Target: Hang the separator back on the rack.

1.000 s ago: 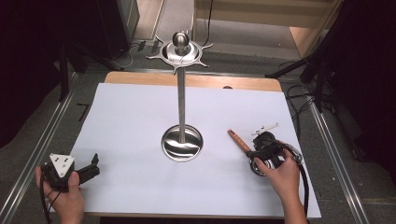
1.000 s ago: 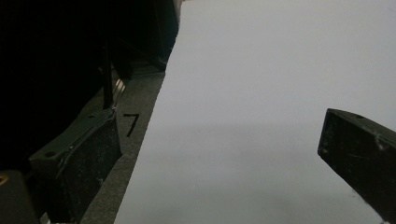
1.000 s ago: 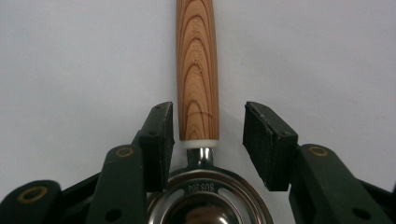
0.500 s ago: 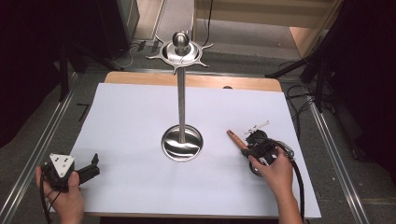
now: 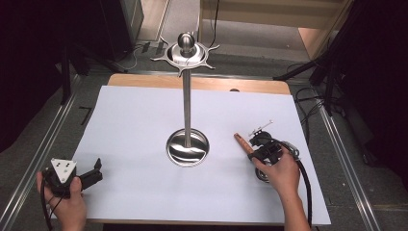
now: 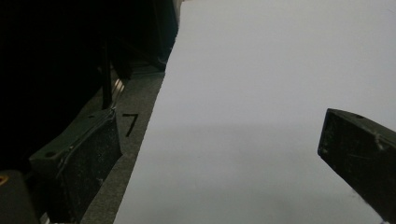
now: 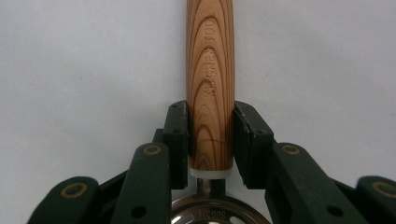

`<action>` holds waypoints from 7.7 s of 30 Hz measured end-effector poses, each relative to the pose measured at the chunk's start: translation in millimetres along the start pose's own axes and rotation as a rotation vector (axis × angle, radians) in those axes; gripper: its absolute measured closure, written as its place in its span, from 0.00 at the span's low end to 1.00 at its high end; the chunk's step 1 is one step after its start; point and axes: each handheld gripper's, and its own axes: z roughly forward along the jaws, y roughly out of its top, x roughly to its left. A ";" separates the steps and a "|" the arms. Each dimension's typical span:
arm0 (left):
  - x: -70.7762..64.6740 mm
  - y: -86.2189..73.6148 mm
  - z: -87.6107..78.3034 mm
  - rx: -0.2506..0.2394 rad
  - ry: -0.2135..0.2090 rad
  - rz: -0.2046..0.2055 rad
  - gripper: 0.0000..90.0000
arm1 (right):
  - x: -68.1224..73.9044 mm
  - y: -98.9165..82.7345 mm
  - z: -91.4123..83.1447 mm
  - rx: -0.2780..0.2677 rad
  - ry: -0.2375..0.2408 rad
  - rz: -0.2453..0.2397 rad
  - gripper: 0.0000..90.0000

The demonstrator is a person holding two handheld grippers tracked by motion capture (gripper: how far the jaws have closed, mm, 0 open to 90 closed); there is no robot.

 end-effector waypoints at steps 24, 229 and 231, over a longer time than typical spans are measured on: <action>-0.5 0.0 0.2 -0.001 0.001 0.004 0.00 | 10.6 -18.7 -53.3 -0.533 0.107 0.089 0.78; -1.5 0.1 0.3 0.002 0.003 0.015 0.00 | 8.0 -64.2 -34.3 -0.813 -0.023 0.102 0.00; -1.5 0.1 0.4 0.002 0.004 0.015 0.00 | 5.0 -68.2 -31.1 -0.802 -0.028 0.106 0.00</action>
